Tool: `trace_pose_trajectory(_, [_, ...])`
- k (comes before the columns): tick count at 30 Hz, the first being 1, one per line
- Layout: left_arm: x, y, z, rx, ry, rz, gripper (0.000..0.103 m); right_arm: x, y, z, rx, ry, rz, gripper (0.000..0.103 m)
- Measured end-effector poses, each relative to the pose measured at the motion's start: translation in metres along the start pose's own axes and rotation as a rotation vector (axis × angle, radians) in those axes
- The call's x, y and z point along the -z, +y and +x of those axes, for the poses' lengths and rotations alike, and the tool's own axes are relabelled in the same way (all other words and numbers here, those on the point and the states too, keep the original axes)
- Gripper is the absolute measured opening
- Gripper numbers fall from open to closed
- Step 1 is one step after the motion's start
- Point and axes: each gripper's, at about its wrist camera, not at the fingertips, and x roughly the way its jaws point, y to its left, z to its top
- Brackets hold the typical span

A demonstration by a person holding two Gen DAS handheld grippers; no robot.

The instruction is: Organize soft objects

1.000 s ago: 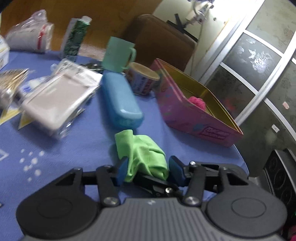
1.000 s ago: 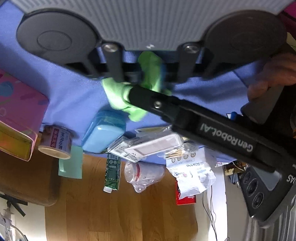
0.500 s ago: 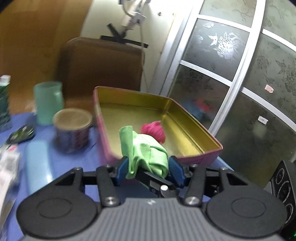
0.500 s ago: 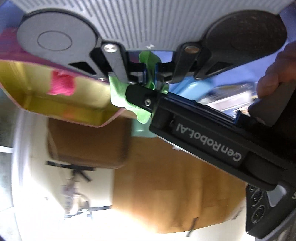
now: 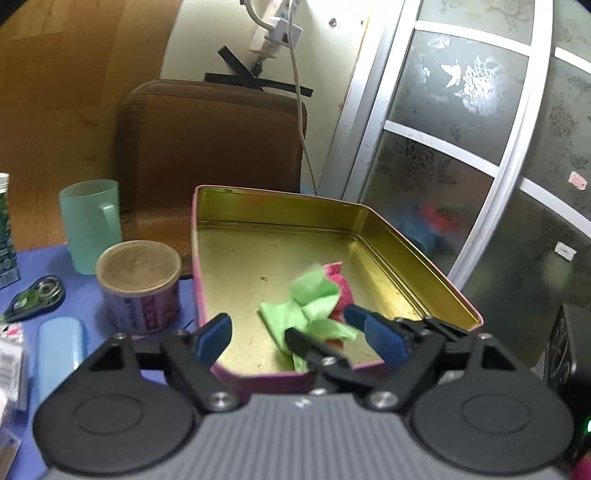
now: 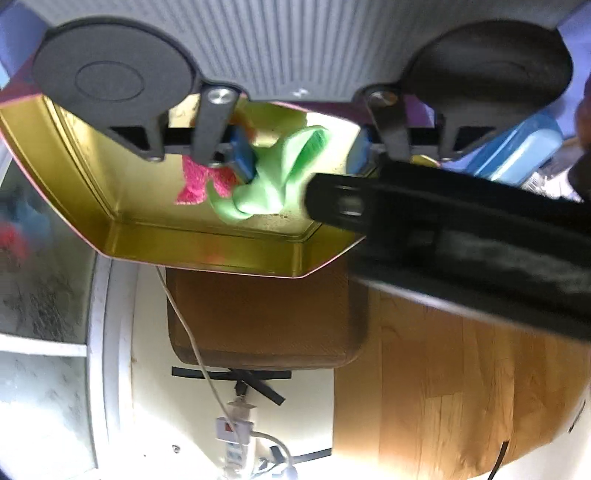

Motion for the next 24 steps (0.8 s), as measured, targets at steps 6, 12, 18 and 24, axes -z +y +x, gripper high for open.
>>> trace_pose_trajectory(6, [0.021,0.021,-0.041,0.011,-0.056,-0.025,0.086,0.005,0.004,-0.021,0.010,-0.036,0.044,0.058])
trace_pose_trajectory(12, [0.057,0.057,-0.091,-0.009,-0.088,-0.078,0.088,0.013,0.028,-0.036,0.005,-0.085,0.033,0.058])
trace_pose_trajectory(18, [0.084,0.107,-0.144,-0.117,-0.147,-0.157,0.088,0.018,0.071,-0.038,-0.127,-0.062,-0.038,0.058])
trace_pose_trajectory(24, [0.100,0.166,-0.174,-0.198,-0.189,-0.358,0.088,0.014,0.115,-0.023,-0.315,0.027,-0.078,0.058])
